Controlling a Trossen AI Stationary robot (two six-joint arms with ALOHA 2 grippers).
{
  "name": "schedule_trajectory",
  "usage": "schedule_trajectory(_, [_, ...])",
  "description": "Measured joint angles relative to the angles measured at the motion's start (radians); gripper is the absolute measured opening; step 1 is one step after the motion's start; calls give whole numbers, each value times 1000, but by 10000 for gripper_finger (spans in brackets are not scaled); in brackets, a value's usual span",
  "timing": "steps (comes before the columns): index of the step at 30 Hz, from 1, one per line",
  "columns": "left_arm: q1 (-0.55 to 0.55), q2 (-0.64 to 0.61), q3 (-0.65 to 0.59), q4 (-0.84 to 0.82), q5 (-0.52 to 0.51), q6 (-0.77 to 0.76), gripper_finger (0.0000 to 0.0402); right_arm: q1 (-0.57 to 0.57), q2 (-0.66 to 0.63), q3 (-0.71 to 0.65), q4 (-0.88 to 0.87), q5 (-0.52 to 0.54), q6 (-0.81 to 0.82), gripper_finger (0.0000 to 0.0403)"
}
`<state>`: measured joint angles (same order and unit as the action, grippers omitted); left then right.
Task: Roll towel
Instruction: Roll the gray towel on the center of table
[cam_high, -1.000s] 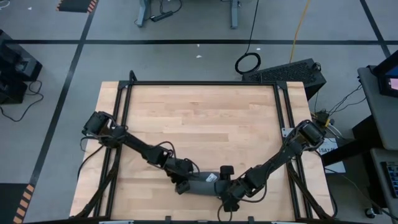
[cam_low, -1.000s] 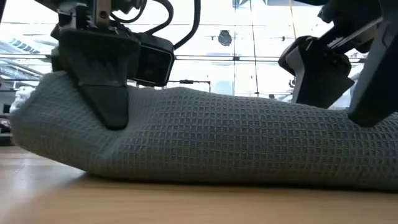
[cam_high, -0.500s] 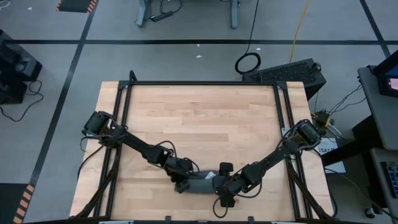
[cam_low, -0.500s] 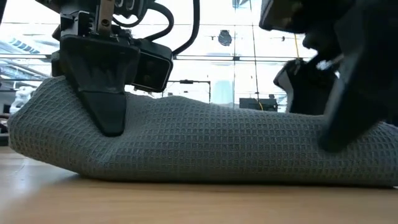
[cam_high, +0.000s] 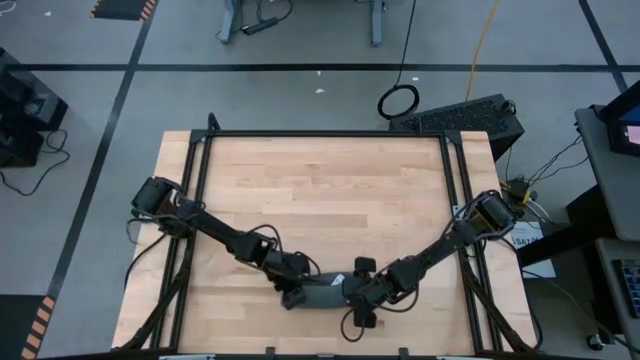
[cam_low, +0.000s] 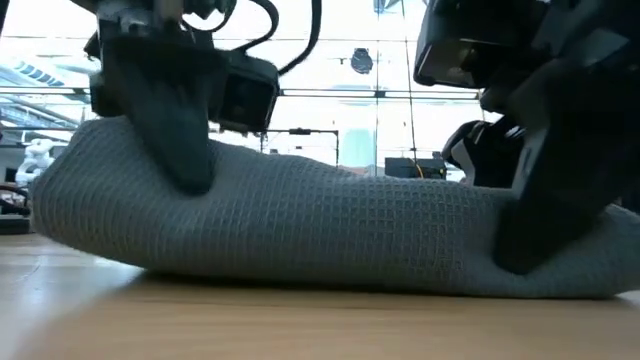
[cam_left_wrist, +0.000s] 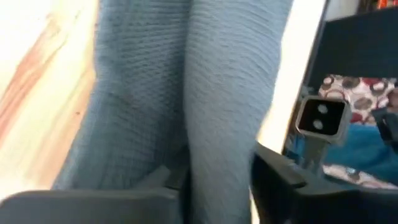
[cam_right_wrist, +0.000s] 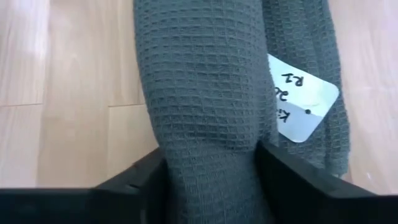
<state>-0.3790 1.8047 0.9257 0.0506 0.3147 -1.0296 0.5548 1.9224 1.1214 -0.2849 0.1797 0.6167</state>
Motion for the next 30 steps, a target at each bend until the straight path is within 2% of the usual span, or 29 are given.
schedule_trajectory(5, [0,-90,0,-144,23,52,211,-9,0,-1,9,-9,0,149])
schedule_trajectory(9, [-13,-206,0,-257,16,161,250,-19,1,-1,25,-38,2,103])
schedule_trajectory(11, [-36,-262,0,-288,-47,209,254,-28,1,-1,29,-68,2,86])
schedule_trajectory(15, [-121,-331,0,-246,-293,276,256,-55,1,-1,32,-139,16,65])
schedule_trajectory(22, [-276,-297,1,-200,-656,323,256,-128,1,-1,39,-297,46,58])
schedule_trajectory(26, [-300,-240,0,-156,-735,385,256,-181,4,-3,56,-420,39,58])
schedule_trajectory(30, [-304,-178,0,-26,-697,474,256,-240,6,-4,65,-569,29,58])
